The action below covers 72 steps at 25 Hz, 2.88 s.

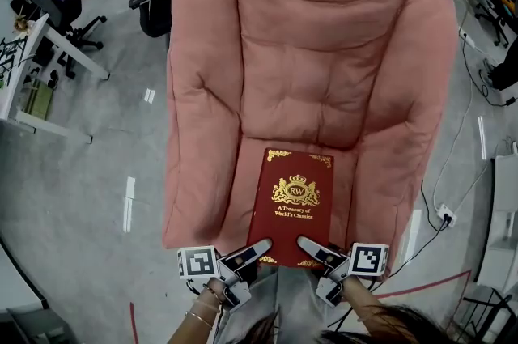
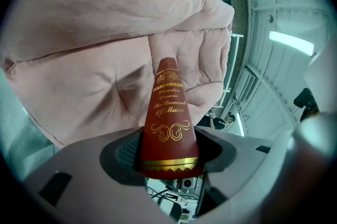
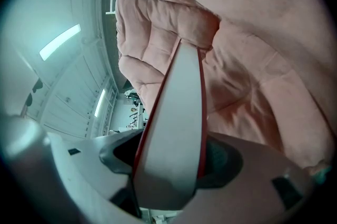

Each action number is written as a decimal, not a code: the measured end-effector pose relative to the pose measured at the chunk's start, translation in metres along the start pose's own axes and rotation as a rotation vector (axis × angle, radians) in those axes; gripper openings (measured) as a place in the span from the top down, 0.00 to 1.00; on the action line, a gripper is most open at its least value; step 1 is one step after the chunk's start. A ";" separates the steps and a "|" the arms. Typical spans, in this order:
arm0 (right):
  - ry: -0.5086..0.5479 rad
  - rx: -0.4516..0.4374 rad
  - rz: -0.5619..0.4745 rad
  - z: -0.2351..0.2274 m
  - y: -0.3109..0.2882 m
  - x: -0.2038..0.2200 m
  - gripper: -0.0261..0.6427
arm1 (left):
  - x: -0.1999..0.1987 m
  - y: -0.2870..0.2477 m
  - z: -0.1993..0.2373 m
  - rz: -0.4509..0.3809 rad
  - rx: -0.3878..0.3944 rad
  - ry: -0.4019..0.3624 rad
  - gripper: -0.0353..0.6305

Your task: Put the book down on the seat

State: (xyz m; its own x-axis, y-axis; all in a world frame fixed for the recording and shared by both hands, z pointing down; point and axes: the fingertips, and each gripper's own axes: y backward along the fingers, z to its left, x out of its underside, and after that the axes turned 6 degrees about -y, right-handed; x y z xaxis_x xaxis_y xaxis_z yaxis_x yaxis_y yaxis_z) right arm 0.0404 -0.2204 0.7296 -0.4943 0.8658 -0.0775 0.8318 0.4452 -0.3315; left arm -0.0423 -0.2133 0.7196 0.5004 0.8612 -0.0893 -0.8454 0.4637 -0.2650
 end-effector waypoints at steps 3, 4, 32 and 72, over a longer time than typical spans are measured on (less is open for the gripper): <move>-0.006 0.008 -0.002 -0.006 -0.004 -0.003 0.51 | -0.004 -0.002 0.005 -0.008 -0.006 0.002 0.57; -0.004 0.010 -0.001 -0.008 -0.006 -0.005 0.51 | -0.006 -0.003 0.007 -0.009 -0.011 0.000 0.57; -0.068 0.049 0.040 -0.042 -0.029 -0.037 0.50 | -0.032 -0.033 0.043 -0.048 -0.080 0.023 0.56; 0.085 0.331 0.071 -0.095 -0.032 -0.030 0.42 | -0.025 -0.031 0.101 0.068 -0.413 -0.194 0.43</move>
State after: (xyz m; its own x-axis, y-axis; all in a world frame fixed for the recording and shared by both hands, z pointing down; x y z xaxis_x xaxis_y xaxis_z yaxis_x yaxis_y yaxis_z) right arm 0.0525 -0.2388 0.8316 -0.4035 0.9142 -0.0374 0.7293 0.2967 -0.6165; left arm -0.0478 -0.2285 0.8271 0.3688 0.9281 0.0514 -0.7099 0.3169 -0.6290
